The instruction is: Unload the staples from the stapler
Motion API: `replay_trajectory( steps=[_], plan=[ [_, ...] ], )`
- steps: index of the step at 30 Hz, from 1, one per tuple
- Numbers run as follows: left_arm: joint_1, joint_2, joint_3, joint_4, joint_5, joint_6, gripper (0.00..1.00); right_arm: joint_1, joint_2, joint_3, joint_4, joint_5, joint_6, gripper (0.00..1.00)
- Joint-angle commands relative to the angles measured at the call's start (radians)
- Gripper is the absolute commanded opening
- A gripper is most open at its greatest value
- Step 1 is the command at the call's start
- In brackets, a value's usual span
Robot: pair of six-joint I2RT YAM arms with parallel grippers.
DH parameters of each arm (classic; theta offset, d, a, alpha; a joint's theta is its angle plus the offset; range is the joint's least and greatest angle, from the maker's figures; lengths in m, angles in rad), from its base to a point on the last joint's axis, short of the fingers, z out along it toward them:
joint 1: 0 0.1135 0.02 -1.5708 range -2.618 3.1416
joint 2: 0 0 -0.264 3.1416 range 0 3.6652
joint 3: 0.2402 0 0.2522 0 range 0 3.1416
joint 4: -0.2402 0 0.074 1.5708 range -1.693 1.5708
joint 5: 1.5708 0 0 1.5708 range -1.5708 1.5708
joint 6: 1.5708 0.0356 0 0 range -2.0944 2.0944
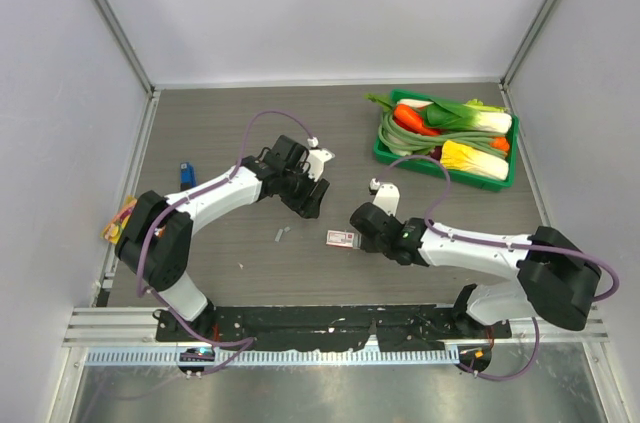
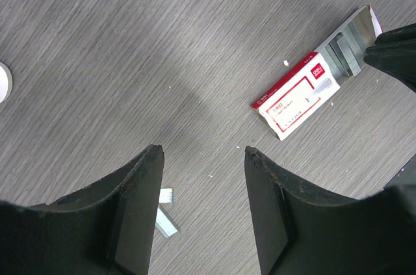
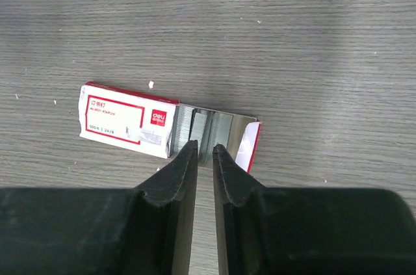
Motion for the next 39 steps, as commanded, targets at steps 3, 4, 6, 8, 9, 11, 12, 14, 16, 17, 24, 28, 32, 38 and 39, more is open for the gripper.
replay_trajectory(
  steps=[3, 4, 6, 8, 9, 11, 12, 14, 16, 17, 24, 28, 32, 38, 39],
  plan=[
    [0.003, -0.023, 0.008, 0.004, 0.003, 0.022, 0.57, -0.012, 0.013, 0.005, 0.049, -0.016, 0.005, 0.2],
    [0.003, -0.023, 0.01, 0.003, 0.0, 0.022, 0.57, -0.014, 0.016, 0.007, 0.05, -0.017, 0.005, 0.19],
    [0.003, -0.024, 0.01, 0.004, -0.003, 0.022, 0.56, -0.015, 0.027, 0.01, 0.056, -0.022, 0.0, 0.18],
    [0.003, -0.024, 0.01, 0.001, -0.003, 0.024, 0.57, -0.017, 0.039, 0.016, 0.06, -0.03, -0.006, 0.17],
    [0.003, -0.026, 0.01, 0.001, -0.003, 0.025, 0.56, -0.017, 0.05, 0.019, 0.058, -0.031, -0.006, 0.17],
    [0.003, -0.026, 0.01, 0.001, -0.006, 0.027, 0.57, -0.018, 0.059, 0.024, 0.058, -0.036, -0.01, 0.16],
    [0.003, -0.026, 0.01, 0.001, -0.006, 0.027, 0.57, -0.018, 0.063, 0.025, 0.058, -0.039, -0.01, 0.16],
    [0.003, -0.026, 0.011, 0.0, -0.006, 0.025, 0.56, -0.02, 0.067, 0.027, 0.063, -0.04, -0.013, 0.16],
    [0.003, -0.026, 0.011, -0.002, -0.006, 0.025, 0.57, -0.021, 0.068, 0.028, 0.064, -0.04, -0.015, 0.15],
    [0.003, -0.026, 0.011, -0.002, -0.007, 0.027, 0.56, -0.022, 0.068, 0.028, 0.066, -0.04, -0.015, 0.15],
    [0.003, -0.026, 0.01, -0.002, -0.009, 0.027, 0.57, -0.02, 0.073, 0.028, 0.075, -0.048, -0.021, 0.14],
    [0.003, -0.024, 0.01, -0.002, -0.01, 0.027, 0.57, -0.02, 0.077, 0.033, 0.079, -0.051, -0.024, 0.11],
    [0.003, -0.023, 0.011, -0.002, -0.01, 0.028, 0.57, -0.02, 0.082, 0.034, 0.083, -0.054, -0.027, 0.09],
    [0.003, -0.02, 0.01, 0.0, -0.01, 0.028, 0.56, -0.02, 0.085, 0.034, 0.087, -0.057, -0.03, 0.08],
    [0.003, -0.018, 0.01, 0.0, -0.009, 0.028, 0.56, -0.02, 0.085, 0.034, 0.087, -0.059, -0.03, 0.08]
  ],
)
